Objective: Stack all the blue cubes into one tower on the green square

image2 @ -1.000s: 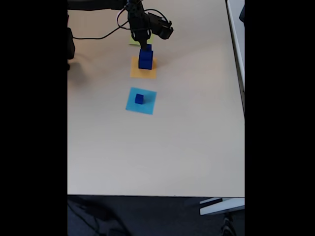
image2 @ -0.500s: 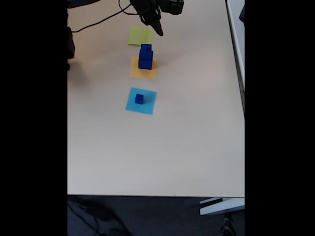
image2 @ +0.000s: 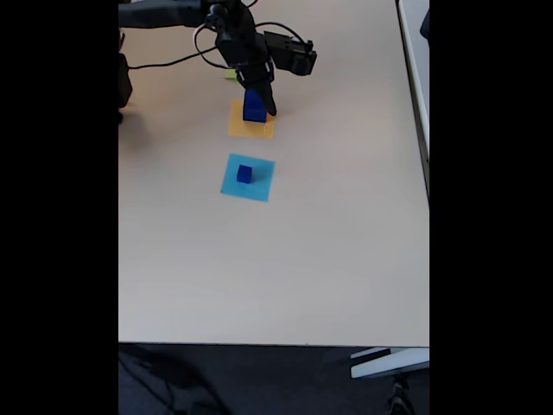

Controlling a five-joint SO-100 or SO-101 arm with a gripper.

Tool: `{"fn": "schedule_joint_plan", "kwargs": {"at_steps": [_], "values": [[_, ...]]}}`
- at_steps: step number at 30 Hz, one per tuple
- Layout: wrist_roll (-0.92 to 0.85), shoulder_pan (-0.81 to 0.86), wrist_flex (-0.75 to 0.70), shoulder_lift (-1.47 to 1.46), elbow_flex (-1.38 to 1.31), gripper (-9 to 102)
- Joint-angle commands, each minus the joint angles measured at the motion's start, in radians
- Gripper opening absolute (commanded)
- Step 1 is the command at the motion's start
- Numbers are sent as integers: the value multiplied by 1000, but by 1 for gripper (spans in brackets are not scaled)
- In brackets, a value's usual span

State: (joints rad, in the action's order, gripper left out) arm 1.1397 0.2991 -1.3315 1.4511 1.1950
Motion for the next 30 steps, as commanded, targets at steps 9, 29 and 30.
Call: {"fn": "schedule_joint_plan", "kwargs": {"at_steps": [9,29,30], "values": [[-78,118,18,20,15,20],[-54,201,118,-146,84,21],[-41,196,124,-147,94,21]]}}
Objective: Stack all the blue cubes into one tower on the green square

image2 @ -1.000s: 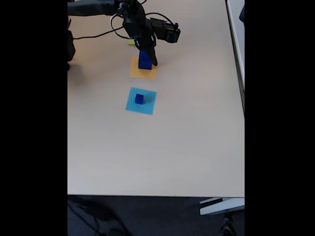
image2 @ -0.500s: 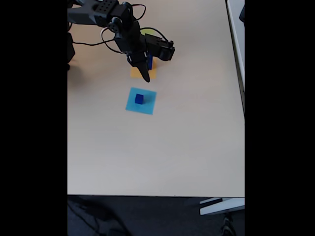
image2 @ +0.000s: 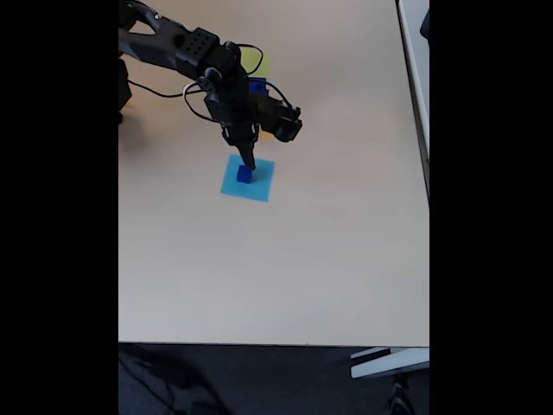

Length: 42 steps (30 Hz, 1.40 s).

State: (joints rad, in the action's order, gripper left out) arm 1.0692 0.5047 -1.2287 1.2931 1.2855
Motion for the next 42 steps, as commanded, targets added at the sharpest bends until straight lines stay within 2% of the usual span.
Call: {"fn": "schedule_joint_plan", "kwargs": {"at_steps": [1,30,42], "values": [[44,-12,31,11,18,21],[124,-15,265,-80,219,22],[141,-9,281,-80,241,13]]}}
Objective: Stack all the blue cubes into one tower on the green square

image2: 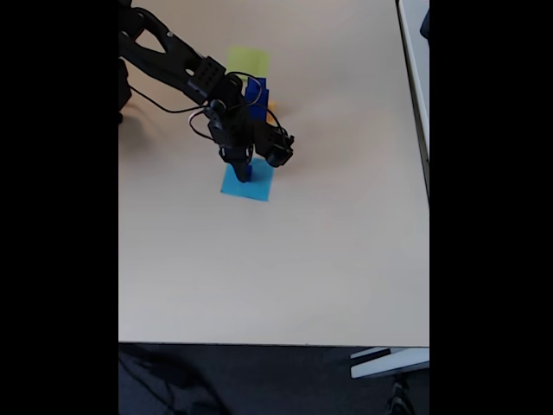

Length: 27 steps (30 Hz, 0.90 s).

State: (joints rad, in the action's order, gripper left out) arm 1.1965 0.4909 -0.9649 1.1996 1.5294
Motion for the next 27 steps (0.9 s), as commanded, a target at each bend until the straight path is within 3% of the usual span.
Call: {"fn": "schedule_joint_plan", "kwargs": {"at_steps": [1,14,22,27], "values": [[15,6,17,15,-3,12],[-21,9,-15,83,-12,6],[-75,21,-345,152,-284,6],[-94,29,-448,172,-414,5]]}}
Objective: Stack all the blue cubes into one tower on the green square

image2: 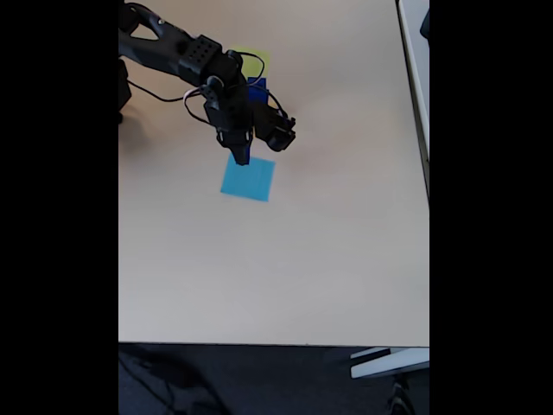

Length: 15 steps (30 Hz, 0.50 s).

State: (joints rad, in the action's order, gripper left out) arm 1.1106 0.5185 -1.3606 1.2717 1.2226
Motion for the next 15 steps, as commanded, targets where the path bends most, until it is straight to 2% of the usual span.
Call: {"fn": "schedule_joint_plan", "kwargs": {"at_steps": [1,15], "values": [[-5,-3,-71,112,-129,5],[207,-224,-253,224,-356,4]]}}
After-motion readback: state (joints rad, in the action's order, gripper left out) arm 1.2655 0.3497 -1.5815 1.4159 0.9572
